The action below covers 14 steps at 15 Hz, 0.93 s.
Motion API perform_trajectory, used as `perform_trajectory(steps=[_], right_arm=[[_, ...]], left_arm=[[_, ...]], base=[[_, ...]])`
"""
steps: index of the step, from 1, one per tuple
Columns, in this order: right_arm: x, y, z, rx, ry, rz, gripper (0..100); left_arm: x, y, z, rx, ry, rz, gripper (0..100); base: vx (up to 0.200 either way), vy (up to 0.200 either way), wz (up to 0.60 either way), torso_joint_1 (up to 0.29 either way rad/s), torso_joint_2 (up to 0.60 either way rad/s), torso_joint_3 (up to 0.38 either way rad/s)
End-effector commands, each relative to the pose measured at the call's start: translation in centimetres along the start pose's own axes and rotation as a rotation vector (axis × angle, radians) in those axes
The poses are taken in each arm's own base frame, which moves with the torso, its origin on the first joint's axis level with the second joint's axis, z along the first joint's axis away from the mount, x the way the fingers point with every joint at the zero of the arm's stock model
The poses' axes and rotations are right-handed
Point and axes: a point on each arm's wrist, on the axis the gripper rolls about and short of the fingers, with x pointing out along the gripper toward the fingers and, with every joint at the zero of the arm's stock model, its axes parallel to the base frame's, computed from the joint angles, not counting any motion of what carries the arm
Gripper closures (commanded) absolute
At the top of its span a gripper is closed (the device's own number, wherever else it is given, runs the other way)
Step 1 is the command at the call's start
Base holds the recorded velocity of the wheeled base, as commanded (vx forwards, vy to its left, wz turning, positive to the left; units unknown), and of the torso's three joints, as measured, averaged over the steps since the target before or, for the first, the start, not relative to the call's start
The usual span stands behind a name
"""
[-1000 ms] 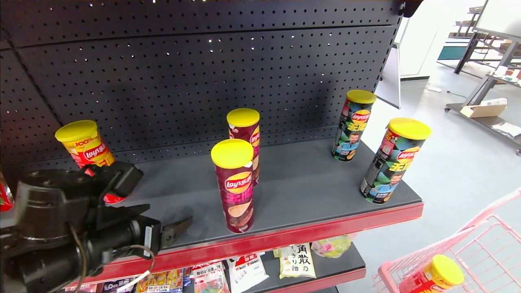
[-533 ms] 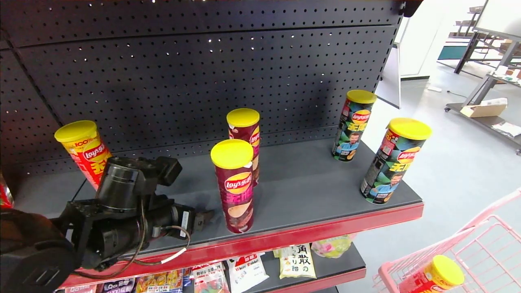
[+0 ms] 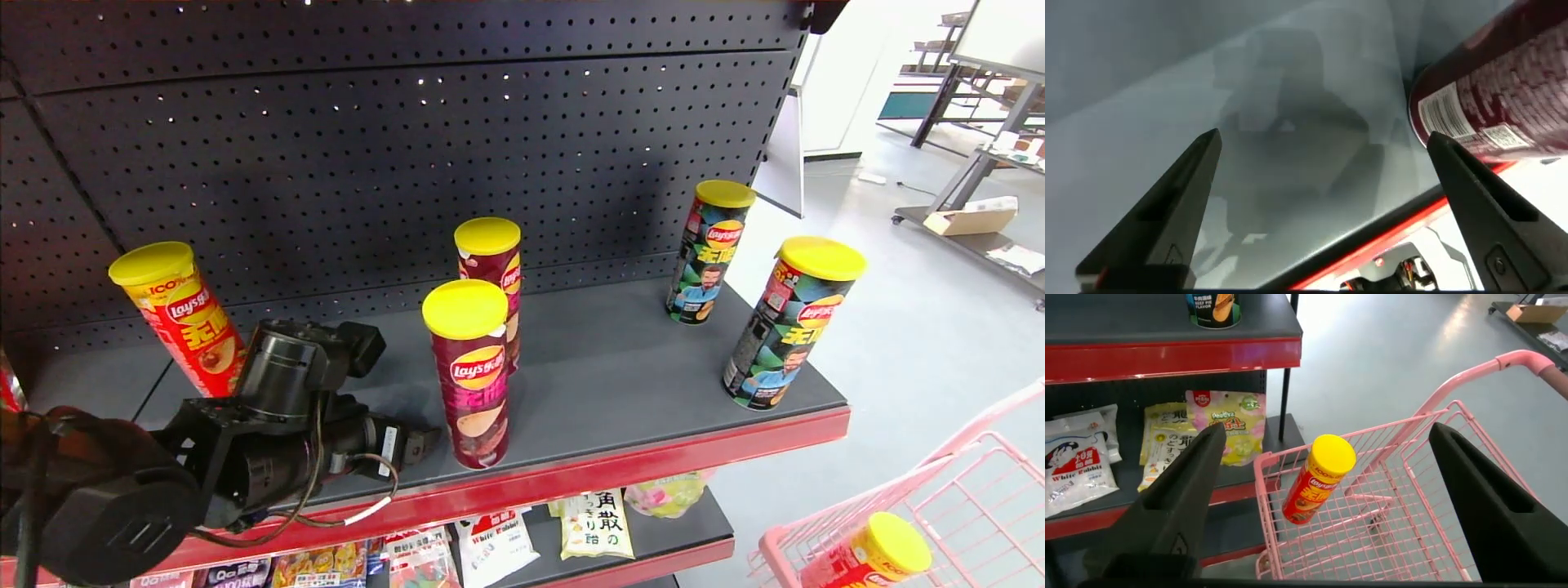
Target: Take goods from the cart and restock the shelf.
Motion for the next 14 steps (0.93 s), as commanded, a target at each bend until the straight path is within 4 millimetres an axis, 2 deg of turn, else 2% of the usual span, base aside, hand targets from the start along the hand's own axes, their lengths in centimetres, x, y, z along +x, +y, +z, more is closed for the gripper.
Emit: perform_trajectory(steps=[1,14], right_arm=[[0.0,0.0,0.0,-0.001,0.000,-0.001,0],[0.0,0.0,0.0,0.003,-0.003,-0.004,0]], left_arm=[[0.4,-0.3,0.2,0.006,-0.001,-0.002,0],[1.6,-0.7,0.8,0.008,-0.001,0.008,0]], base=[[0.000,0.000,0.00,0.000,0.00,0.000],[0.000,0.000,0.00,0.000,0.00,0.000]])
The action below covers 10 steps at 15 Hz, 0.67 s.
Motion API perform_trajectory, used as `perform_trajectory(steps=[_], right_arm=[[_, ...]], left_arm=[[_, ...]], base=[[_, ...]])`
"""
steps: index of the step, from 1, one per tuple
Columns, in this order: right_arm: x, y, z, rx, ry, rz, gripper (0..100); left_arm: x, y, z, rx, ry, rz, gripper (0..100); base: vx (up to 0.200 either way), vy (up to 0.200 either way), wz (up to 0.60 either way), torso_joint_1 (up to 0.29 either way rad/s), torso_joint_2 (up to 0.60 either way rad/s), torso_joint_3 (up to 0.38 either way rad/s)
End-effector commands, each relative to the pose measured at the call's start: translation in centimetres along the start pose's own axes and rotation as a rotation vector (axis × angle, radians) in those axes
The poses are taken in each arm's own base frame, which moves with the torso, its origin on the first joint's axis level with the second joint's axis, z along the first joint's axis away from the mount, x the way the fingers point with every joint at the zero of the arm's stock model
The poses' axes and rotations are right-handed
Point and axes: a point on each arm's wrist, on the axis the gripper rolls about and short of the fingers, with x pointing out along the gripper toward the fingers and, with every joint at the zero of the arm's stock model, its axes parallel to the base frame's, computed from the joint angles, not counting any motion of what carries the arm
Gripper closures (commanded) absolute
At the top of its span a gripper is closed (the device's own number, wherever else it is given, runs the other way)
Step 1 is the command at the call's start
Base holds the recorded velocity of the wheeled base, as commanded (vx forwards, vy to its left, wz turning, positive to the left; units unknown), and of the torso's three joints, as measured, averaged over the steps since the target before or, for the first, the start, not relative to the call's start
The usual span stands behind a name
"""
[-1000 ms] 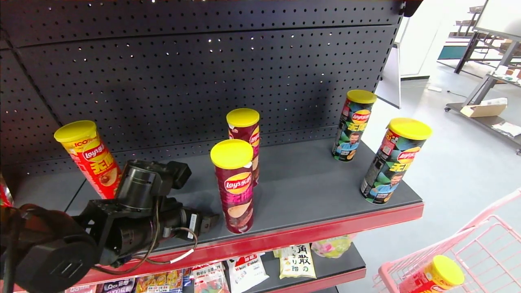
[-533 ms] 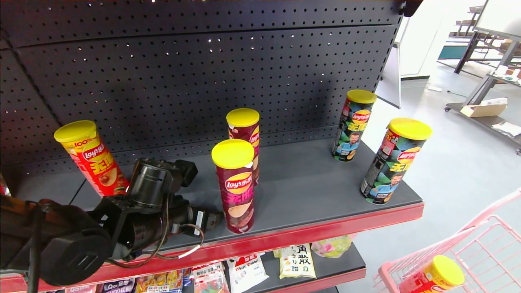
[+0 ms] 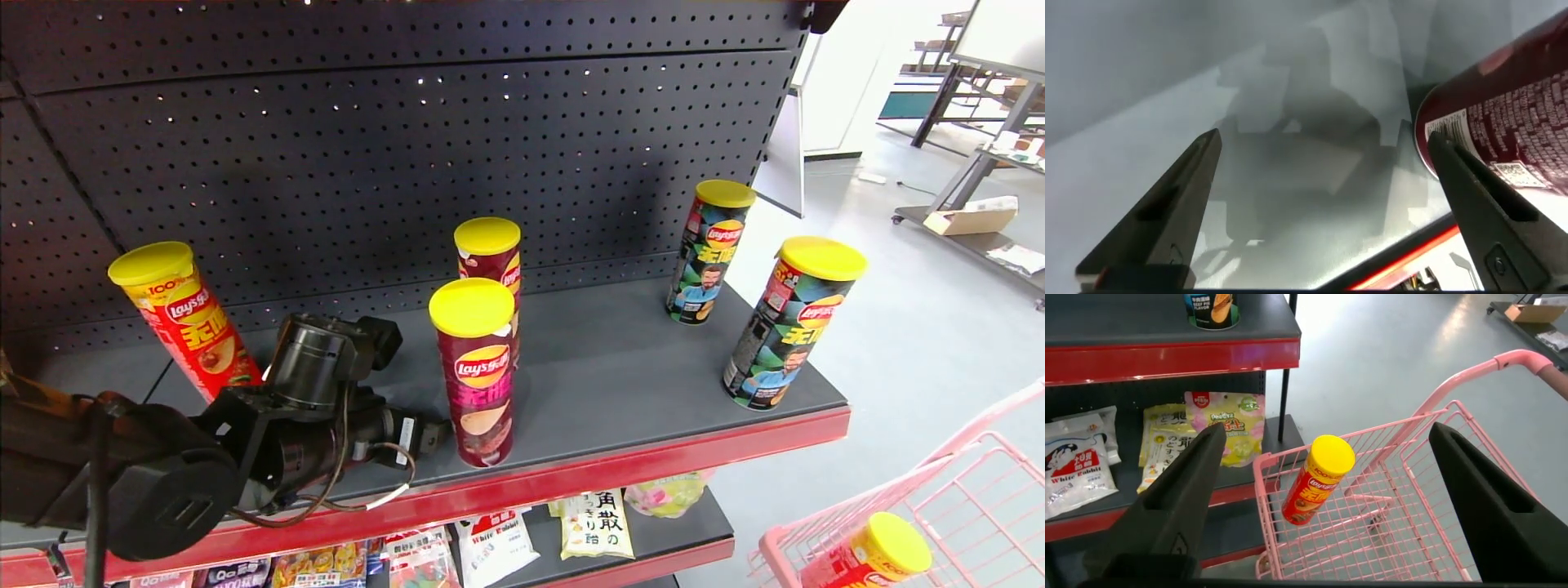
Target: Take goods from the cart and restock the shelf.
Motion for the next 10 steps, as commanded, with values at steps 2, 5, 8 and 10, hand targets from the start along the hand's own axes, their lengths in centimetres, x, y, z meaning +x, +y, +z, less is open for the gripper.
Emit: perform_trajectory(steps=[2,5,8,10], right_arm=[[0.00,0.00,0.03,0.000,0.000,0.000,0],[0.00,0.00,0.03,0.000,0.000,0.000,0],[0.03,0.00,0.00,0.000,0.003,0.000,0],[0.03,0.00,0.00,0.000,0.003,0.000,0]], left_arm=[[0.22,-0.06,0.14,-0.001,-0.002,0.000,0],[0.43,-0.15,0.55,-0.002,-0.012,0.000,0],[0.60,-0.20,0.76,-0.003,-0.017,-0.001,0],[0.72,-0.22,0.77,-0.003,-0.015,-0.001,0]], base=[[0.000,0.000,0.00,0.000,0.00,0.000],[0.000,0.000,0.00,0.000,0.00,0.000],[0.000,0.000,0.00,0.000,0.00,0.000],[0.000,0.000,0.00,0.000,0.00,0.000]])
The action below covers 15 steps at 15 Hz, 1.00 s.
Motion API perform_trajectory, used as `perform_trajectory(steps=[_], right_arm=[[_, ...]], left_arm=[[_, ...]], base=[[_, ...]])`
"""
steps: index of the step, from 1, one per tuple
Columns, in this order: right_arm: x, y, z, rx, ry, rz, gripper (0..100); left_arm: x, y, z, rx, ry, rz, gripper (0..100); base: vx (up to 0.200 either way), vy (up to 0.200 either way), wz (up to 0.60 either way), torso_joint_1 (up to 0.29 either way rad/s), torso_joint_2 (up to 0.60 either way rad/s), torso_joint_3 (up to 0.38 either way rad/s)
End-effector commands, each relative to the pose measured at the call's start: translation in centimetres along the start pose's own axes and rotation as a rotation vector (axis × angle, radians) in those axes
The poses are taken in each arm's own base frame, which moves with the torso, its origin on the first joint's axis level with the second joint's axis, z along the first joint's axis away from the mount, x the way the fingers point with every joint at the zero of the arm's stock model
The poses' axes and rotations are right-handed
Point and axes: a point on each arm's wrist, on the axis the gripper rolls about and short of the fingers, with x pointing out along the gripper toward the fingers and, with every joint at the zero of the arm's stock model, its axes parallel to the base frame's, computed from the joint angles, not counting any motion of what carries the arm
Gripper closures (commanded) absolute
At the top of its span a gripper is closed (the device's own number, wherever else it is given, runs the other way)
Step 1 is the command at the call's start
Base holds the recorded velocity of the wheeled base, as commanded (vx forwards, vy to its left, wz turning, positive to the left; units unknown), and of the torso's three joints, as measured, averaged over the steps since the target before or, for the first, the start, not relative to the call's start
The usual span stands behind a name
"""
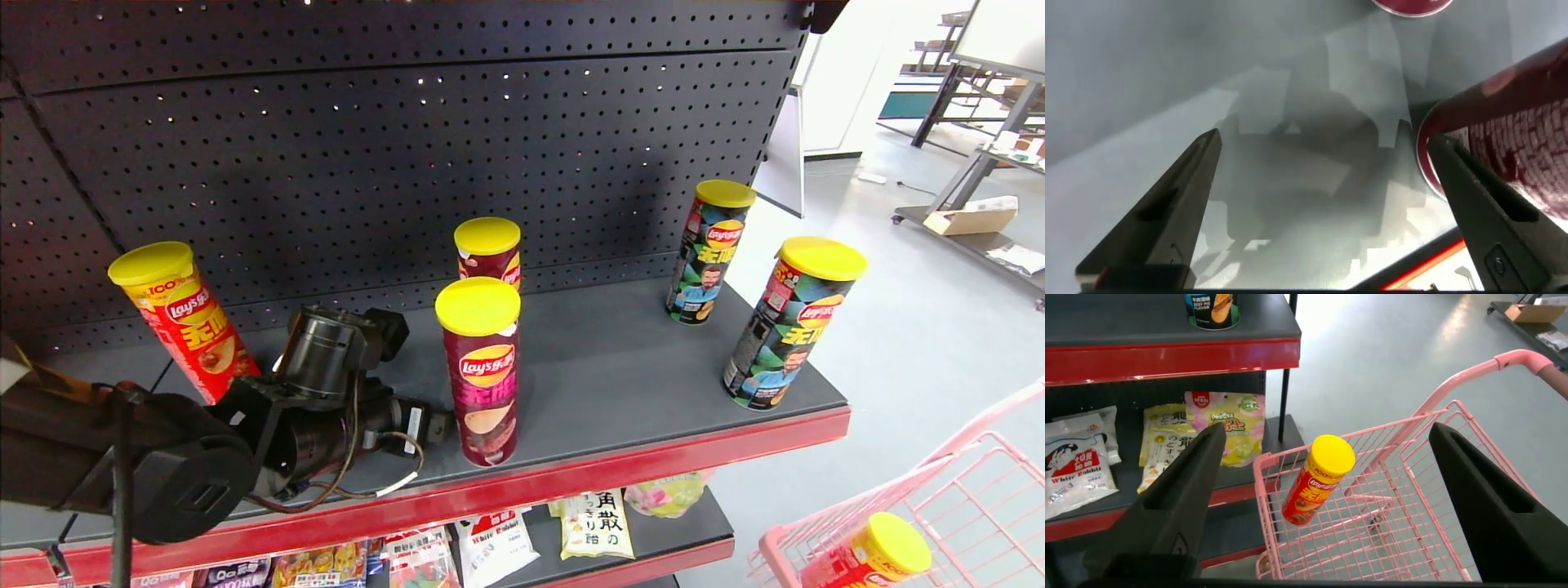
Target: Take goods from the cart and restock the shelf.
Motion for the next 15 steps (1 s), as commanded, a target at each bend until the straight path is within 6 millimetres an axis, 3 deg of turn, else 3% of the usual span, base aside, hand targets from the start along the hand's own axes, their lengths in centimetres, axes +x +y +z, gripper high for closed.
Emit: perform_trajectory(steps=[1,11,13,15], right_arm=[[0.0,0.0,0.0,-0.001,0.002,0.000,0],[0.0,0.0,0.0,0.000,0.001,0.000,0],[0.0,0.0,0.0,0.001,0.004,0.001,0],[0.1,0.0,0.0,-0.002,0.017,0.004,0]], left_arm=[[0.2,-0.1,0.1,0.000,-0.002,-0.001,0],[0.2,-0.4,0.0,0.007,0.003,-0.009,0],[-0.8,0.3,0.5,-0.039,-0.036,0.035,0],[-3.6,1.9,1.2,-0.079,-0.105,0.072,0]], base=[[0.000,0.000,0.00,0.000,0.00,0.000],[0.000,0.000,0.00,0.000,0.00,0.000],[0.000,0.000,0.00,0.000,0.00,0.000],[0.000,0.000,0.00,0.000,0.00,0.000]])
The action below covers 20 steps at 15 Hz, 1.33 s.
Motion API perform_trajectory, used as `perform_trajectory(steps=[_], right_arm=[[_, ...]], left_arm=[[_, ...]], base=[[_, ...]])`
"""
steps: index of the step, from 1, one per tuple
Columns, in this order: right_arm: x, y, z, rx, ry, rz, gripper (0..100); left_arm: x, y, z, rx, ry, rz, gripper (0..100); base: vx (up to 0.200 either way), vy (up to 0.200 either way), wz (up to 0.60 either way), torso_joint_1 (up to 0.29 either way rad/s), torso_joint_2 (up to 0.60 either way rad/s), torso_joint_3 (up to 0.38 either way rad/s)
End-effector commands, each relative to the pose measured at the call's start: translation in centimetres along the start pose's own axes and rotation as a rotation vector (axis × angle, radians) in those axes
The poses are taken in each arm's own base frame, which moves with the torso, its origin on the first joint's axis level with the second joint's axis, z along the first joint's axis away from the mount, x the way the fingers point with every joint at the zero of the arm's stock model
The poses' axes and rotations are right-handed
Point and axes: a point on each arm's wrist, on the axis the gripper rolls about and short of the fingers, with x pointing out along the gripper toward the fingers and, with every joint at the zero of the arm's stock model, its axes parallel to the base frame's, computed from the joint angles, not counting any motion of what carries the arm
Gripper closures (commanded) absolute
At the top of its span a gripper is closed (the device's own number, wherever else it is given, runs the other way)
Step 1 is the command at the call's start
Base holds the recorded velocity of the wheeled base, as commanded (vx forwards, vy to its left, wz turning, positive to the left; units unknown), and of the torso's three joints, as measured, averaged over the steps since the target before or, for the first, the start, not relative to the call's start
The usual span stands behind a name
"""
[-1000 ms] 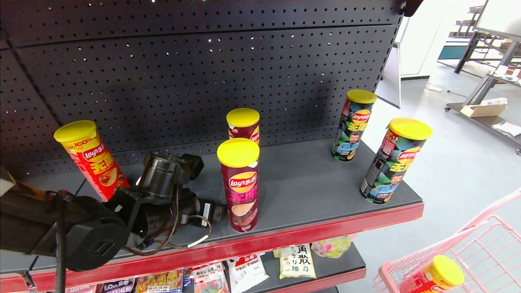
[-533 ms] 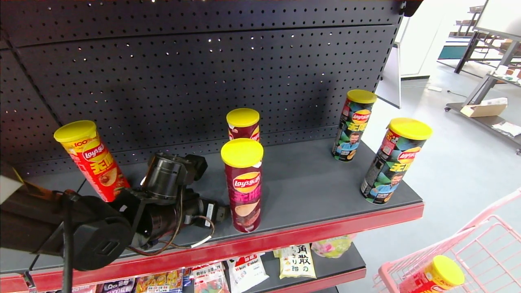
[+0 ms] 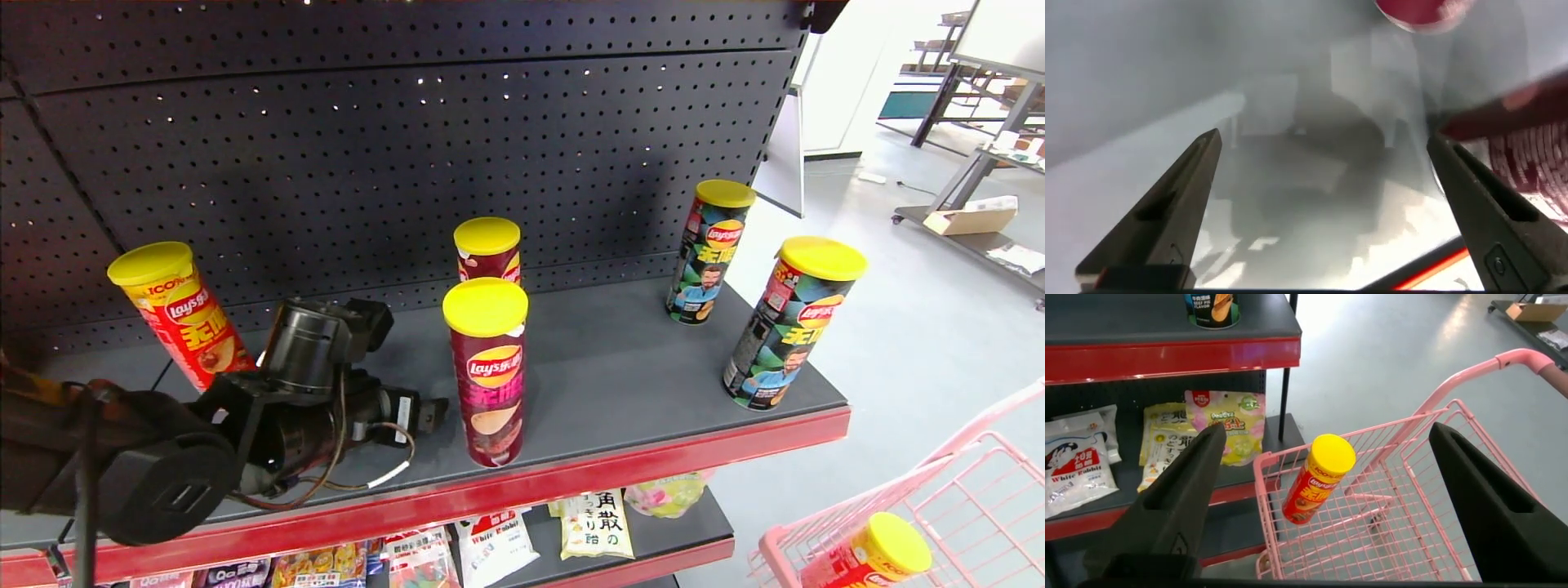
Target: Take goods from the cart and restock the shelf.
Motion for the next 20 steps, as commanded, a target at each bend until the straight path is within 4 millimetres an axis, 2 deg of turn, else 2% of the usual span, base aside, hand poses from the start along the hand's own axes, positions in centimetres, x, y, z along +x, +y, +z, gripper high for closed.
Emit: perform_trajectory(steps=[1,2,3,4,5,6,7,8,9,10,11,12,13,14,18,20], right_arm=[[0.3,0.0,0.1,-0.004,0.032,0.005,0],[0.4,0.0,0.1,-0.004,0.046,0.005,0],[0.6,0.0,0.2,-0.007,0.070,0.000,0],[0.6,0.0,0.3,-0.006,0.068,-0.001,0],[0.6,0.0,0.3,-0.008,0.069,0.003,0],[0.6,0.0,0.3,-0.009,0.070,0.004,0],[0.8,0.1,0.3,-0.011,0.088,0.008,0],[0.8,0.1,0.3,-0.011,0.090,0.010,0],[0.8,0.1,0.3,-0.011,0.088,0.010,0],[0.7,0.0,0.3,-0.007,0.081,0.003,0],[0.7,0.1,0.3,0.004,0.078,0.002,0],[0.6,0.0,0.2,0.014,0.069,0.002,0],[0.4,0.0,0.1,0.019,0.041,0.004,0],[0.2,0.0,0.1,0.022,0.026,0.001,0],[-0.2,-0.1,-0.2,0.030,-0.029,0.001,0],[-0.5,-0.1,-0.3,0.032,-0.064,0.009,0]], left_arm=[[-4.5,2.1,0.8,-0.047,-0.104,0.029,0],[-5.5,2.4,0.6,-0.048,-0.118,0.030,0],[-9.6,3.3,-0.5,-0.038,-0.150,0.030,0],[-12.5,4.0,-1.2,-0.020,-0.153,0.039,0],[-15.0,4.6,-1.8,-0.004,-0.140,0.044,0],[-16.6,4.9,-2.3,-0.002,-0.131,0.047,0],[-19.9,5.5,-3.6,0.000,-0.115,0.044,0],[-21.4,5.8,-4.6,-0.002,-0.114,0.044,0],[-21.9,6.0,-5.1,-0.002,-0.118,0.044,0],[-24.0,6.5,-7.6,-0.004,-0.127,0.044,0],[-25.2,6.9,-9.3,-0.002,-0.115,0.053,0],[-25.8,7.1,-10.1,-0.002,-0.109,0.055,0],[-27.4,7.6,-12.3,-0.002,-0.114,0.050,0],[-27.9,7.7,-13.0,-0.007,-0.148,0.039,0],[-28.5,7.8,-13.6,-0.012,-0.210,-0.012,0],[-28.1,8.0,-14.4,-0.025,-0.224,0.050,0]], base=[[0.000,0.000,0.00,0.000,0.00,0.000],[0.000,0.000,0.00,0.000,0.00,0.000],[0.000,0.000,0.00,0.000,0.00,0.000],[0.000,0.000,0.00,0.000,0.00,0.000],[0.000,0.000,0.00,0.000,0.00,0.000],[0.000,0.000,0.00,0.000,0.00,0.000],[0.000,0.000,0.00,0.000,0.00,0.000],[0.000,0.000,0.00,0.000,0.00,0.000],[0.000,0.000,0.00,0.000,0.00,0.000],[0.000,0.000,0.00,0.000,0.00,0.000],[0.000,0.000,0.00,0.000,0.00,0.000],[0.000,0.000,0.00,0.000,0.00,0.000],[0.000,0.000,0.00,0.000,0.00,0.000],[0.000,0.000,0.00,0.000,0.00,0.000],[0.000,0.000,0.00,0.000,0.00,0.000],[0.000,0.000,0.00,0.000,0.00,0.000]])
